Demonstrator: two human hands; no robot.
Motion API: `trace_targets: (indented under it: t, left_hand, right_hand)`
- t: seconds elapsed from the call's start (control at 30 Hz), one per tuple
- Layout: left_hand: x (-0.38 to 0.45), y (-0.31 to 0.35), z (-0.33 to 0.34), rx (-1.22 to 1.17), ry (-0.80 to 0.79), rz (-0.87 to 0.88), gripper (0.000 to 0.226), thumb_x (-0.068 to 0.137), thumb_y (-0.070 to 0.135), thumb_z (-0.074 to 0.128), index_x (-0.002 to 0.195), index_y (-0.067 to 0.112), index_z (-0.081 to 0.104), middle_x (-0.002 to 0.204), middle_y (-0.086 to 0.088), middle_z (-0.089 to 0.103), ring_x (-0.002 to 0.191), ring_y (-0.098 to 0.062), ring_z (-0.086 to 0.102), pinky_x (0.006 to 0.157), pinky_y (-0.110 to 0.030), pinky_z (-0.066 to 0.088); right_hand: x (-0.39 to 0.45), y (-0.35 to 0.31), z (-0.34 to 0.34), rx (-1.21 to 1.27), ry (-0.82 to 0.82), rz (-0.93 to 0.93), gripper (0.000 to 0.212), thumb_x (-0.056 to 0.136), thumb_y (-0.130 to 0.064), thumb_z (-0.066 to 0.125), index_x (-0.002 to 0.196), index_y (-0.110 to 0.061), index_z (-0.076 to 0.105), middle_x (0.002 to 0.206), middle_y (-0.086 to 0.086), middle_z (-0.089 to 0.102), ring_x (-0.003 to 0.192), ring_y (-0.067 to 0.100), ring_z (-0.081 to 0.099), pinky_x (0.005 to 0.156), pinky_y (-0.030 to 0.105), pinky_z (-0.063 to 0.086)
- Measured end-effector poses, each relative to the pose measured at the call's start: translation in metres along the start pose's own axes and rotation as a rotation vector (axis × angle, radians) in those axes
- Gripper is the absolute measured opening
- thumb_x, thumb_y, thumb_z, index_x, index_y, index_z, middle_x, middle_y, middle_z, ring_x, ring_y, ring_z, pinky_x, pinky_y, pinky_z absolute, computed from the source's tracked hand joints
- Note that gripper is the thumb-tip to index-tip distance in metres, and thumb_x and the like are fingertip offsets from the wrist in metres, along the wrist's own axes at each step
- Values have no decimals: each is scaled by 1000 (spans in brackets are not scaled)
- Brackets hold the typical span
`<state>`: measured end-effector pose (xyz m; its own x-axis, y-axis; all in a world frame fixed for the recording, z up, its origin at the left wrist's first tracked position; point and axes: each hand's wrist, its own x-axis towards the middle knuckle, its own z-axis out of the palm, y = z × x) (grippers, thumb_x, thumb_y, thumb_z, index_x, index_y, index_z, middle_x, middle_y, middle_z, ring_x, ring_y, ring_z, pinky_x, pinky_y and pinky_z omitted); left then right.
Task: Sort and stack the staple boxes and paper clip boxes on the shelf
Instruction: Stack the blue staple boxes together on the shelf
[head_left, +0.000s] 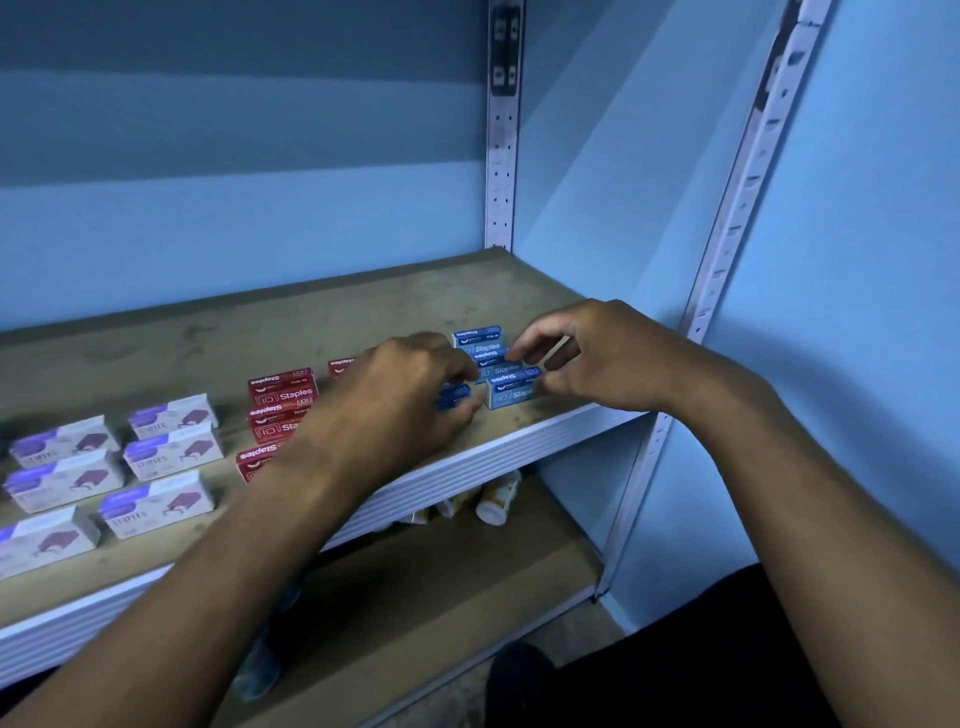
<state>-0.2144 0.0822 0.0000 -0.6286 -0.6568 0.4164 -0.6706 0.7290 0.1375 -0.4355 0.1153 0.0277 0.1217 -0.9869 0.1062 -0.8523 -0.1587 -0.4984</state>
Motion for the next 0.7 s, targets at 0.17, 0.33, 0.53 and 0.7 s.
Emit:
trace_targets:
  t: [0.17,0.33,0.53,0.7]
  left_hand:
    - [-1,0,5,-16,-26,-28,31,86,37,65,115,30,65,110,9,66,98,-14,64,83,-36,54]
    - [-2,-5,2,-11,-23,-34,27,84,35,68,110,30,67,107,8,67,95,-14,63,82,-35,54]
    - [-5,-7,-2,-82,-9,-41,30,80,31,76,111,29,72,107,8,72,92,-10,66,83,-34,55]
    - [-3,-2,1,-120,11,-54,30,80,32,77,110,30,73,106,8,73,93,-9,67,84,-32,55]
  right_hand:
    - [5,2,7,-16,1,-13,30,83,-16,77,105,-35,75,96,-21,69,73,-18,58,68,1,40]
    - [9,4,13,-48,29,-64,27,82,-12,77,100,-31,77,95,-15,74,70,-18,57,68,2,41]
    - [9,3,11,-66,52,-87,29,83,-7,75,96,-32,79,94,-15,75,75,-16,59,74,9,47]
    - [9,3,11,-68,40,-89,28,84,-8,75,97,-33,79,94,-17,74,77,-16,60,72,3,44]
